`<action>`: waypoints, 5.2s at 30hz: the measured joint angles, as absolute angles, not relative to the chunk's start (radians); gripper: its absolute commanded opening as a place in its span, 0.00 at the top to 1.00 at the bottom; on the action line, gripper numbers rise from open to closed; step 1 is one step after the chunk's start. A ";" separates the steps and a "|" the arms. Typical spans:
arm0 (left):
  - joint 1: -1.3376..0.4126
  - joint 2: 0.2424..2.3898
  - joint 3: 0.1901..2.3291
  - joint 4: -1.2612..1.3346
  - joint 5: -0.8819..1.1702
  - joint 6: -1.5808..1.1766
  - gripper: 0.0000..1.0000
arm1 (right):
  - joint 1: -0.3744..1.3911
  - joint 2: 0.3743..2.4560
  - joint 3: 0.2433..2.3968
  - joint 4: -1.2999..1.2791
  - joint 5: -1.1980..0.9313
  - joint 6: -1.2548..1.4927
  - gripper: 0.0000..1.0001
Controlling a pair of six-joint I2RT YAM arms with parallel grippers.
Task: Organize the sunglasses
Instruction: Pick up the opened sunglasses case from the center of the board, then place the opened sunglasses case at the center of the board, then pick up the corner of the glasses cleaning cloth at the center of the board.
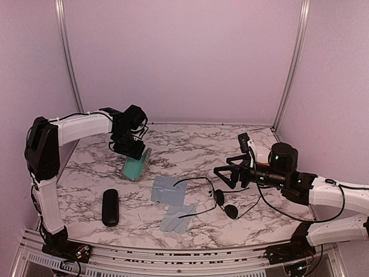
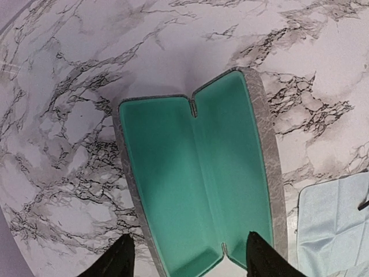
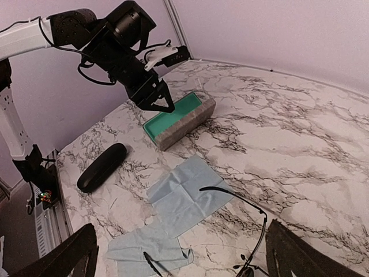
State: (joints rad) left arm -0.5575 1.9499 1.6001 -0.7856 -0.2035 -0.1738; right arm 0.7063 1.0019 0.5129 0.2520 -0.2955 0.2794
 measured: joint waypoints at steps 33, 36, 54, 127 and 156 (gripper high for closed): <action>-0.599 1.838 1.515 -0.712 -0.299 -0.299 0.27 | 0.706 1.076 0.514 0.245 -0.260 0.264 0.03; -0.545 1.881 1.480 -0.709 -0.283 -0.308 0.28 | 0.706 1.080 0.514 0.242 -0.263 0.264 0.03; -0.438 2.001 1.458 -0.644 -0.008 -0.331 0.87 | 0.706 0.988 0.511 0.189 -0.239 0.257 0.03; -0.754 2.069 1.552 -0.645 -0.102 -0.416 0.69 | 0.748 1.288 0.713 -0.192 0.060 0.212 0.08; -0.721 2.082 1.433 -0.421 -0.034 -0.451 1.00 | 0.774 1.309 0.716 -0.165 0.017 0.236 0.08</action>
